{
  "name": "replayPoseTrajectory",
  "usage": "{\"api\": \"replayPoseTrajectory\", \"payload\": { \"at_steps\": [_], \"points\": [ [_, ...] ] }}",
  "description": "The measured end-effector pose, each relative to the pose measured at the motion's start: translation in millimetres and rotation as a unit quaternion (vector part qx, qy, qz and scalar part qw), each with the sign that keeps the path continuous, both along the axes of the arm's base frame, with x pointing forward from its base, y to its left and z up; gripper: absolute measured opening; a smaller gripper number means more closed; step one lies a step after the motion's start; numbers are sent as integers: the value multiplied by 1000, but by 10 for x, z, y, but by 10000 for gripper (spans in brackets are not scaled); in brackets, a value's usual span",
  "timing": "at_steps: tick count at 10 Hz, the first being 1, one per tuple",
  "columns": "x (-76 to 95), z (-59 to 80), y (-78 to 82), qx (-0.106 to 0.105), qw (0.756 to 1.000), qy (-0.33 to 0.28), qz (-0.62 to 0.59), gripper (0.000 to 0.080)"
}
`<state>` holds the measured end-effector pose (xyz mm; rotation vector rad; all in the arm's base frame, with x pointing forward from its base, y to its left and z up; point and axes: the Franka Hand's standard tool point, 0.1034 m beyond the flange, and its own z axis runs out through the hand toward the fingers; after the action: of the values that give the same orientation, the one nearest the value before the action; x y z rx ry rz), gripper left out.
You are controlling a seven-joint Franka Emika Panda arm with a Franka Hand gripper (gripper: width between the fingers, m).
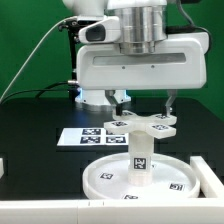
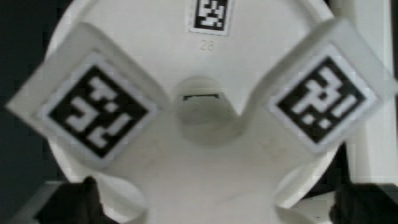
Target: Assemble round table
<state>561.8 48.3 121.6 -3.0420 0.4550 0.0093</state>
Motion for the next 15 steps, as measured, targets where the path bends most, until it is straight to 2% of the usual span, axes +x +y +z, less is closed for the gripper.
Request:
{"api": "replayPoseTrajectory", "payload": {
  "at_steps": [2,5,9,15],
  "points": [
    [40,-52,19,-3,1000,0,-1,649],
    [75,-46,-11,-5,1000,-11,-3,649],
    [78,-37,-47,-5,1000,-13,2,649],
    [51,-118,-47,-8,1000,-9,7,649]
  ]
}}
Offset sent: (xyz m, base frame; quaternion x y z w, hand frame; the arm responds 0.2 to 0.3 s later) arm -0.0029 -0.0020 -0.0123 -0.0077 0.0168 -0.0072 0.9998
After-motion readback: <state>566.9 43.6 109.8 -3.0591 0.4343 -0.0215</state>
